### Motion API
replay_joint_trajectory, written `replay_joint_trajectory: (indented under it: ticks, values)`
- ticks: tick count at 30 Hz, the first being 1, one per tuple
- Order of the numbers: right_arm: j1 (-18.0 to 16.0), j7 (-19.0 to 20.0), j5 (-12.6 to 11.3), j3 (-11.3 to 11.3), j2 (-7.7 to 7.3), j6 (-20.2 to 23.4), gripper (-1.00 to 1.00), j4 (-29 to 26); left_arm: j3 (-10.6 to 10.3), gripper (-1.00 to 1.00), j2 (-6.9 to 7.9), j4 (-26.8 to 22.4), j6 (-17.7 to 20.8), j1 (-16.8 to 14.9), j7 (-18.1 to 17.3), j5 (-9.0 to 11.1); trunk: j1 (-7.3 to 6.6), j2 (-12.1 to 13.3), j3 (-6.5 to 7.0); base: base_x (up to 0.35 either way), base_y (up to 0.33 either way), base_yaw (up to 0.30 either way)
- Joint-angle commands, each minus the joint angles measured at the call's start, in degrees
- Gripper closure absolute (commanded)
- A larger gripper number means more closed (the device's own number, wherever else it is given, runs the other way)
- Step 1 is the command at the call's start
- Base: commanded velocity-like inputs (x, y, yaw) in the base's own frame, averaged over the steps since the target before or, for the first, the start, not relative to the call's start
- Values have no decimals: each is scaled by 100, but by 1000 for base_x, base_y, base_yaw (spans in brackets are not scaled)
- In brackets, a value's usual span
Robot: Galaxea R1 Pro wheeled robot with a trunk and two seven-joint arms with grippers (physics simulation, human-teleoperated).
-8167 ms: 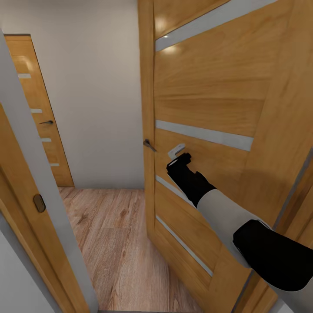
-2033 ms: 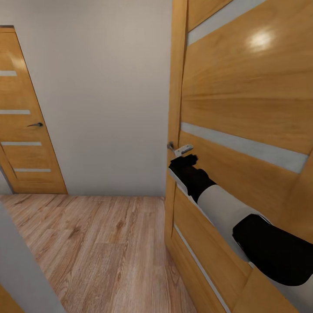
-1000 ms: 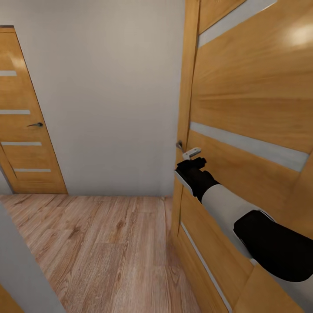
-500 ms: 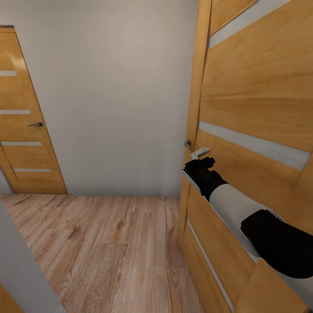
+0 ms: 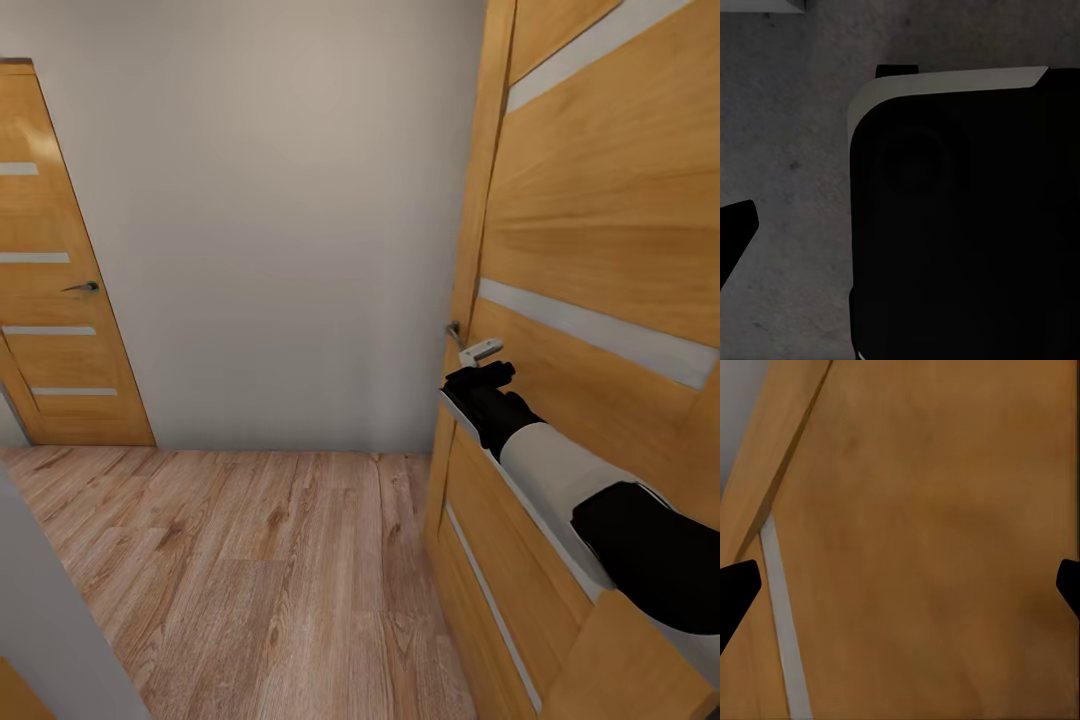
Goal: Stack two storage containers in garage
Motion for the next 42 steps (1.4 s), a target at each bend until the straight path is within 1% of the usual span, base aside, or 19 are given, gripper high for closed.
replay_joint_trajectory:
  ticks: [1,8,12,18,21,26,29,35,39,42]
  values:
    - [-6,-62,44,27,-48,93,-100,2,2,-100,0,-10,-8,3,7,3,0,-3,-5,0,0,0]
    - [-6,-62,39,27,-195,93,-100,2,6,-100,0,-10,-9,6,9,5,0,-3,-5,0,0,0]
    - [-6,-55,37,27,-252,93,-100,2,6,-100,0,-7,-8,7,12,6,0,-3,-5,0,0,0]
    - [-6,-53,37,27,-288,93,-100,2,7,-100,0,-10,-8,5,7,11,0,-3,-5,0,0,0]
    - [-6,-37,32,25,-350,93,-100,2,8,-100,0,-9,-7,3,6,13,0,-3,-5,0,0,0]
    - [-6,-12,28,26,-399,93,-100,2,6,-100,-6,-10,-9,5,5,11,0,-3,-5,0,0,0]
    - [-6,-4,28,22,-463,93,-100,2,6,-100,-8,-9,-8,4,5,13,0,-3,-5,0,0,0]
    - [-6,7,28,22,-494,93,-100,2,6,-100,-9,-6,-8,6,5,14,0,-3,-5,0,0,0]
    - [-6,10,23,19,-563,93,-100,2,6,-100,-9,-7,-7,8,5,14,0,-3,-5,0,0,0]
    - [-6,13,20,18,-586,93,-100,2,0,-100,-9,-9,-7,6,5,14,0,-3,-5,0,0,0]
